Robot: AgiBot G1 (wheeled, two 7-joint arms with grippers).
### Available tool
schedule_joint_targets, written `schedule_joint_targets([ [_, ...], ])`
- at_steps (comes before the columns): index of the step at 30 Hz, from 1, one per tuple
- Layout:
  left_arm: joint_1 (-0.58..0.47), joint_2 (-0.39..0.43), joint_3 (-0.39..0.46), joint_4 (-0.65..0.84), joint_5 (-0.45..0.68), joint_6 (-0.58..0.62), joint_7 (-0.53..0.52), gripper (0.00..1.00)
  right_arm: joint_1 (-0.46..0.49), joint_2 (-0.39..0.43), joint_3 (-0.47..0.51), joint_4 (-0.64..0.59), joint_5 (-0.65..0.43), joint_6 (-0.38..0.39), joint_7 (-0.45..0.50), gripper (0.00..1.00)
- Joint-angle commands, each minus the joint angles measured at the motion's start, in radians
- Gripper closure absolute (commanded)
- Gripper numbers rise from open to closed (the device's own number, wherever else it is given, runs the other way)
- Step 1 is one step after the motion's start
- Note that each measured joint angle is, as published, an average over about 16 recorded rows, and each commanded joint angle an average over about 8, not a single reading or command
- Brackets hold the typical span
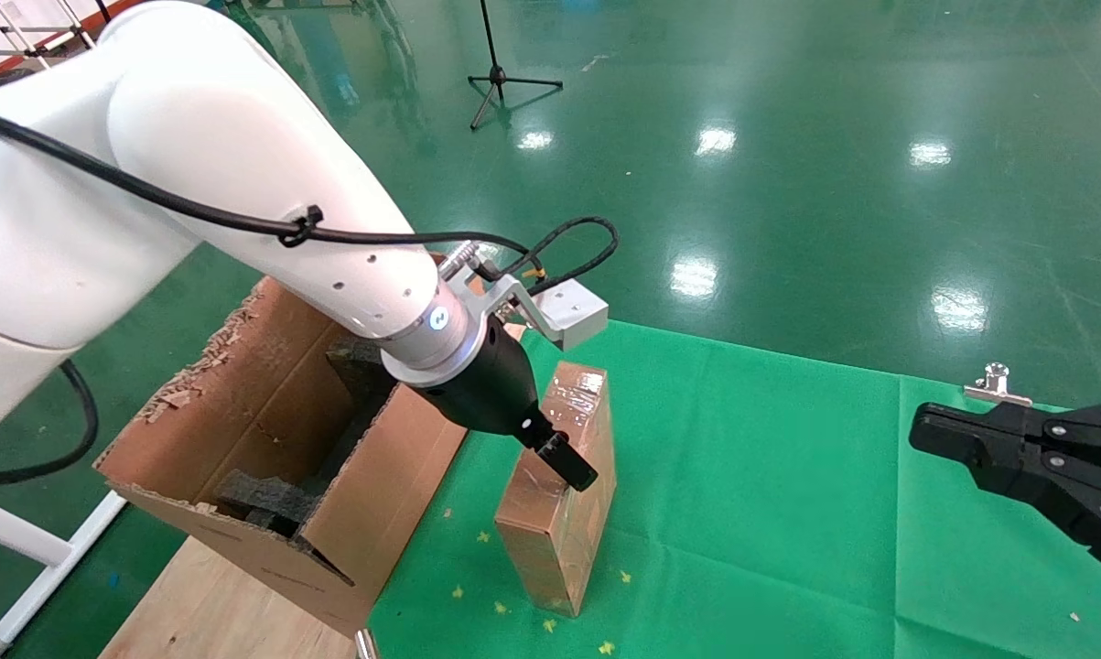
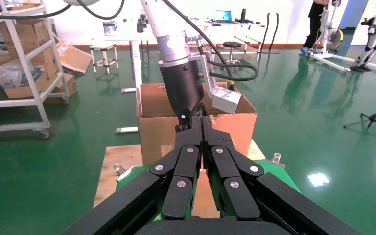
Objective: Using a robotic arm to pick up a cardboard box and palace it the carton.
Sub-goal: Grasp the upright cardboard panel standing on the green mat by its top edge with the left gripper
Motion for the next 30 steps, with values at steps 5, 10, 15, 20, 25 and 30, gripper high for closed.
schedule_joint_targets([
  [5,0.0,0.0,0.0,0.0,0.001,-0.001,0.0,1.0,0.0,0.0,0.0,0.0,0.0,0.0,0.0,0.0],
  [10,0.0,-0.001,-0.003,0.0,-0.003,0.0,0.001,1.0,0.0,0.0,0.0,0.0,0.0,0.0,0.0,0.0],
  [15,0.0,-0.002,-0.005,0.0,-0.006,0.002,0.002,1.0,0.0,0.0,0.0,0.0,0.0,0.0,0.0,0.0],
  [20,0.0,-0.002,-0.006,0.0,-0.008,0.003,0.002,1.0,0.0,0.0,0.0,0.0,0.0,0.0,0.0,0.0],
  [25,0.0,-0.002,-0.007,0.003,-0.008,0.003,0.003,1.0,0.0,0.0,0.0,0.0,0.0,0.0,0.0,0.0],
  [30,-0.011,-0.008,-0.012,0.014,-0.008,-0.003,0.034,1.0,0.0,0.0,0.0,0.0,0.0,0.0,0.0,0.0],
])
